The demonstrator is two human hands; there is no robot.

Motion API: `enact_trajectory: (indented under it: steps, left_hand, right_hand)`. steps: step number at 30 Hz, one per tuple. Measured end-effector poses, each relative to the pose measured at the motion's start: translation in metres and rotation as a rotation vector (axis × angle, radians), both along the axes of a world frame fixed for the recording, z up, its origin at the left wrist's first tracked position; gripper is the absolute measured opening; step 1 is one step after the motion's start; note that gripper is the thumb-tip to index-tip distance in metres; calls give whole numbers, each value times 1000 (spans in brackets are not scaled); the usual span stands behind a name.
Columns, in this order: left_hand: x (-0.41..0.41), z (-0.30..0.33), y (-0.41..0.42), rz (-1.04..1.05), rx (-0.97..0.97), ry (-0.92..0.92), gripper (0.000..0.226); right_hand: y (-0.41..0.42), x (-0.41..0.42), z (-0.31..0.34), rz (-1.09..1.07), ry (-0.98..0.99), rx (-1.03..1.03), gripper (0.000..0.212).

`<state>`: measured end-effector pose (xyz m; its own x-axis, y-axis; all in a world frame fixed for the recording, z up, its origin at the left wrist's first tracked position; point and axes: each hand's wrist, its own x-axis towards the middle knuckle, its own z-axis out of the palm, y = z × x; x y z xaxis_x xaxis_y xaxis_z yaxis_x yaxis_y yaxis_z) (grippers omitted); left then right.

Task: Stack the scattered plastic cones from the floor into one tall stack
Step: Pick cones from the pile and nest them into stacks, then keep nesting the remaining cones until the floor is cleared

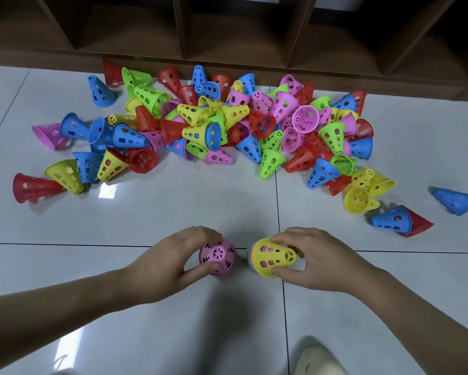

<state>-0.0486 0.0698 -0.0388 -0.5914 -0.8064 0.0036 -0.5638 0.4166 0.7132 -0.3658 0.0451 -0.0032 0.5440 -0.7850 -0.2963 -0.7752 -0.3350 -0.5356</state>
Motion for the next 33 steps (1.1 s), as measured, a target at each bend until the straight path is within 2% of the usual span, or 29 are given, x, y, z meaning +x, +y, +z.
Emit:
enact_trajectory:
  steps: [5, 12, 14, 18, 21, 24, 27, 33]
  left_hand:
    - [9, 7, -4, 74, 19, -56, 46]
    - [18, 33, -26, 250, -31, -61, 46]
    - [21, 48, -34, 278, -92, -78, 46]
    - [23, 93, -51, 326, -181, -151, 43]
    - [21, 136, -65, 322, -192, -258, 37]
    - [20, 176, -83, 354, -213, -391, 35]
    - [29, 200, -104, 407, -195, -509, 39]
    - [59, 173, -145, 392, -77, -548, 52]
  right_hand:
    - [-4, 0, 1, -27, -19, -22, 49]
    - [-14, -2, 4, -157, -235, -99, 42]
    - [-20, -6, 10, -192, -276, -138, 39]
    - [-42, -20, 20, -240, -323, -221, 18]
    - [-68, -24, 33, -283, -360, -266, 15]
    - [-89, -25, 53, -291, -325, -297, 18]
    - [-112, -19, 73, -193, -255, -334, 25]
    - [-167, 20, 91, -135, -178, -309, 31]
